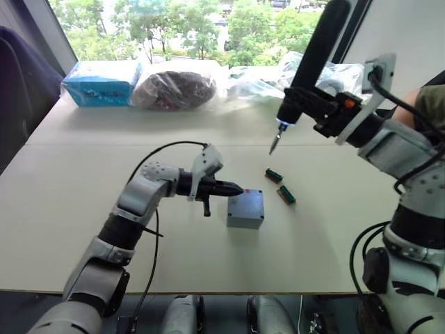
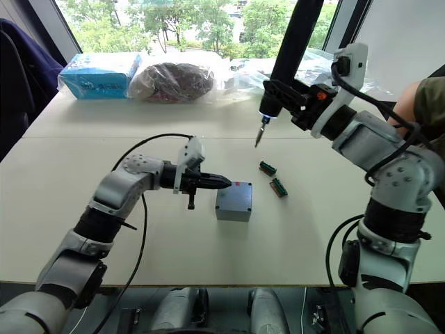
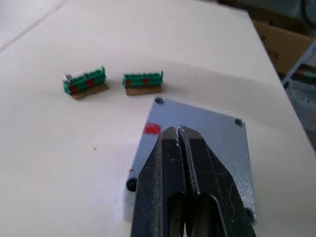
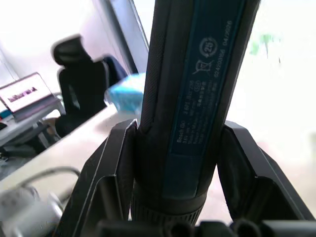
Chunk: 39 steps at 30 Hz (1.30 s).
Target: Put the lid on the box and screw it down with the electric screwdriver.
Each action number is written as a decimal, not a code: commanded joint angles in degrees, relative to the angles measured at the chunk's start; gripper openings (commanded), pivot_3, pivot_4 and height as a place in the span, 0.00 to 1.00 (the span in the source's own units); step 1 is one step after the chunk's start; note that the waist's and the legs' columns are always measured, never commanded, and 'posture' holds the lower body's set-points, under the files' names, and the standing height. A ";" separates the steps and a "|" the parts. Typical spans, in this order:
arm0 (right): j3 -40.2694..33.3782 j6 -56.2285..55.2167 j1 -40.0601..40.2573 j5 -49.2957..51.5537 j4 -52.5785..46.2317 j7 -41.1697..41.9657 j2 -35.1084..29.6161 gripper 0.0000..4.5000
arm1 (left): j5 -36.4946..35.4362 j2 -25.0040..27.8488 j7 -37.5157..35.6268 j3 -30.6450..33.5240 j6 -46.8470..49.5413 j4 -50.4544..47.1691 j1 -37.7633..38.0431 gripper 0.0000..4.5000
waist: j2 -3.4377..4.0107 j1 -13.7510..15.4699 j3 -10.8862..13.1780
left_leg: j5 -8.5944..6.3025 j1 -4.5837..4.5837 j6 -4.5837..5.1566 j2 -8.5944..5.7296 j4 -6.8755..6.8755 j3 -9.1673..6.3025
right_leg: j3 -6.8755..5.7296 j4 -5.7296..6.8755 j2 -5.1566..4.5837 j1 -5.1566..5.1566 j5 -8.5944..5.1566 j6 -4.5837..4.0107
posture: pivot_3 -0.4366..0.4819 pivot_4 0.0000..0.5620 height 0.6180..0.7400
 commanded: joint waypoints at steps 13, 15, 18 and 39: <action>13.29 20.78 5.81 1.67 22.58 -0.63 -23.85 0.41 | -1.03 8.78 -5.51 -3.05 -2.36 -14.02 2.65 0.00 | 0.16 -1.33 0.32 | 0.00 -0.05 0.01 -0.04 -0.03 0.13 | 0.18 -0.10 0.11 -0.11 -0.01 0.03 | 0.48 0.27 1.00; 16.25 20.78 4.08 1.01 25.36 -0.19 -23.84 0.41 | -0.94 8.80 -5.03 -3.36 -2.40 -15.25 3.49 0.00 | 0.14 -1.75 0.34 | 0.00 -0.04 0.01 -0.04 -0.02 0.13 | 0.20 -0.10 0.22 -0.11 -0.01 0.05 | 0.48 0.27 1.00; 19.76 20.78 1.96 -0.34 29.76 1.57 -23.89 0.41 | -1.21 8.95 -4.35 -3.45 -2.04 -16.61 4.22 0.00 | 0.13 -1.38 0.34 | 0.00 -0.02 0.01 0.08 -0.05 0.04 | 0.23 -0.07 0.51 -0.13 -0.01 0.09 | 0.48 0.27 1.00; 27.07 20.71 -1.73 -13.89 31.52 11.85 -20.93 0.99 | -0.72 9.55 -2.17 -3.58 -2.58 -15.00 4.39 0.00 | 0.12 -1.15 0.35 | 0.02 -0.05 -0.02 0.10 0.03 -0.01 | 0.22 0.04 0.55 -0.15 -0.04 0.15 | 0.48 0.27 1.00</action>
